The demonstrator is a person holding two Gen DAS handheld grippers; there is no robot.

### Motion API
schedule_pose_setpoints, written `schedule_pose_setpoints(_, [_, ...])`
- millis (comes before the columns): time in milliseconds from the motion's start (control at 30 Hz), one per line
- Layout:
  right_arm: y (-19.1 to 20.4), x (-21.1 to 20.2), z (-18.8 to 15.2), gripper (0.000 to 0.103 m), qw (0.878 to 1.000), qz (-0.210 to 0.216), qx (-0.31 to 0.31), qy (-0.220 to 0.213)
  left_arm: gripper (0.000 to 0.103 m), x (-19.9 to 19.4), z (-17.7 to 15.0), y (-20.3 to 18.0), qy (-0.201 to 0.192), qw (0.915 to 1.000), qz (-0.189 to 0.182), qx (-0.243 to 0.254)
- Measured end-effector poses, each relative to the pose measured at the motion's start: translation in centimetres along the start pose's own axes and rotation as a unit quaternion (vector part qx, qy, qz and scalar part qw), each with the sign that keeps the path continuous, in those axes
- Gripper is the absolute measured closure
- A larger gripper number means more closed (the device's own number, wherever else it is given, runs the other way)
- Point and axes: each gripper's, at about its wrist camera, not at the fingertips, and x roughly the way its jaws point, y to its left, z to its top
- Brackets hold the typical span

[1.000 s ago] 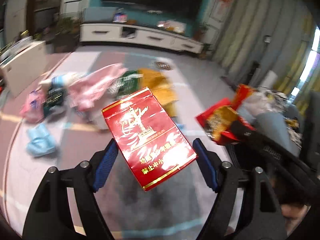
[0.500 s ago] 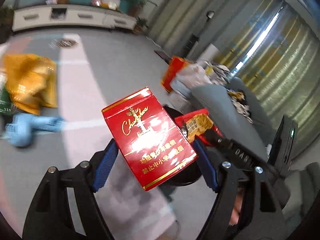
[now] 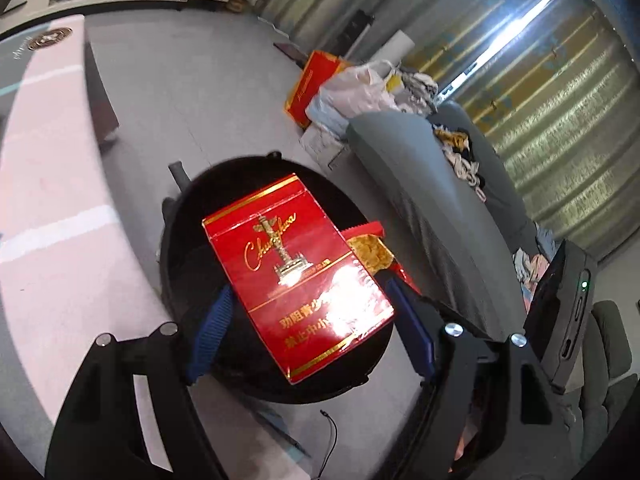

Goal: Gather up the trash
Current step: 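Carry both items over the black bin and open both tools to drop them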

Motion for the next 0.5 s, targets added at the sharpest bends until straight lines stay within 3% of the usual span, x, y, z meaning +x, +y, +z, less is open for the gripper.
schedule_pose_setpoints(133, [-0.5, 0.5, 0.0, 0.083, 1.0, 0.007, 0.01, 0.012, 0.022, 1.1, 0.0, 0.1, 0.012, 0.9999, -0.002, -0.005])
schedule_pose_setpoints(200, [-0.8, 0.3, 0.0, 0.073, 1.0, 0.016, 0.018, 0.012, 0.012, 0.9, -0.1, 0.3, 0.007, 0.9999, 0.006, -0.008])
schedule_pose_setpoints(267, [-1.0, -0.1, 0.1, 0.055, 1.0, 0.017, 0.022, 0.007, 0.004, 0.3, -0.2, 0.5, -0.006, 0.9999, 0.006, -0.007])
schedule_pose_setpoints(400, [-0.4, -1.1, 0.0, 0.041, 1.0, 0.024, 0.013, -0.005, 0.003, -2.0, -0.3, 0.7, -0.027, 0.9996, 0.004, -0.007])
schedule_pose_setpoints(500, [0.3, -1.7, -0.1, 0.023, 0.999, 0.028, 0.003, -0.017, 0.003, -4.1, -0.2, 0.9, -0.044, 0.9989, 0.008, -0.01])
